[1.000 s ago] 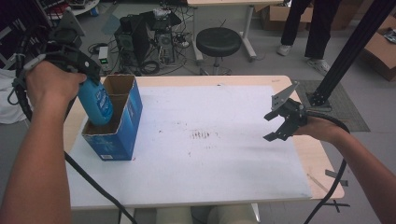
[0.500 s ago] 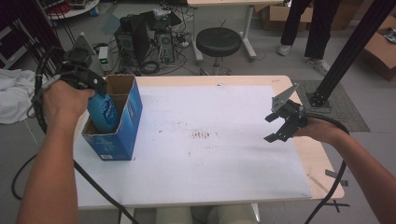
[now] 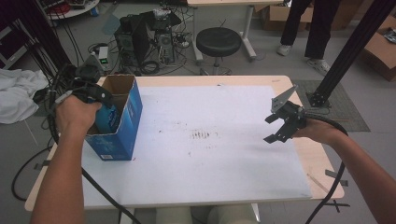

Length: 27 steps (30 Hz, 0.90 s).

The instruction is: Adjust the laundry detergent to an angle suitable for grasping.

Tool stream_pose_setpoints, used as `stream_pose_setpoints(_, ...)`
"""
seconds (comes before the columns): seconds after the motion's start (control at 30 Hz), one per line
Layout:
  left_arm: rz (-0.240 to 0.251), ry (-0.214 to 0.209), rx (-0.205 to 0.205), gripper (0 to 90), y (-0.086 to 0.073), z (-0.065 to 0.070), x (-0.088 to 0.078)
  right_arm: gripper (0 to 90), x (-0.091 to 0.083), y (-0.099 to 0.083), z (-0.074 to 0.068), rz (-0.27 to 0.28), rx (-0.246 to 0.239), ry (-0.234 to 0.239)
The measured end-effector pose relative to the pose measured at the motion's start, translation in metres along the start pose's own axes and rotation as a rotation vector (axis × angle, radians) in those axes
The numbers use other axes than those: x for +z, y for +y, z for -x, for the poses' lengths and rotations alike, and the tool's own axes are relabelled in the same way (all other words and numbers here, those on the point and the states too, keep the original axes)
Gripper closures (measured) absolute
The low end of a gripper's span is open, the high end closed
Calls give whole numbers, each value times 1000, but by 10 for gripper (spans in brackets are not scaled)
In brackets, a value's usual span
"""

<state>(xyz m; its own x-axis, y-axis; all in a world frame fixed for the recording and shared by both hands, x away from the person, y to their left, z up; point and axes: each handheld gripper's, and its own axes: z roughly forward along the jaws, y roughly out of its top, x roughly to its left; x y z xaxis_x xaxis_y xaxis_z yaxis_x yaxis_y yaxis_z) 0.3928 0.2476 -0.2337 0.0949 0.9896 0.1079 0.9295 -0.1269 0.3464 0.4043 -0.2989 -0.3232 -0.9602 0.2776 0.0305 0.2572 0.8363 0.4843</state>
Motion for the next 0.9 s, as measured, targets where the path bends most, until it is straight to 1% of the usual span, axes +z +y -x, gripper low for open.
stream_pose_setpoints(0.07, -10, 1, 4, 383, -1, 2, 6, 162, 1, 0, 1, -1, -7, 1)
stream_pose_setpoints(0.1, -10, 1, 4, 383, -1, 2, 6, 162, 2, 0, 1, 0, -6, 2)
stream_pose_setpoints(0.13, -20, -3, 7, 383, -2, 4, 12, 160, 2, 0, 0, 0, -3, 2)
stream_pose_setpoints(0.17, -20, -3, 7, 383, -2, 4, 12, 160, 2, 0, 1, 3, -5, 2)
stream_pose_setpoints(0.2, -29, -10, 10, 383, -4, 5, 17, 160, 3, -1, 0, 3, -3, 3)
stream_pose_setpoints(0.43, -65, -20, 13, 382, -6, 6, 31, 160, 2, -3, 0, -2, 9, 4)
stream_pose_setpoints(0.73, -91, -27, 7, 382, -10, 6, 40, 162, 3, -4, 1, -4, 8, 4)
stream_pose_setpoints(0.9, -90, -32, 5, 381, -11, 6, 43, 163, 3, -4, 1, -4, 10, 6)
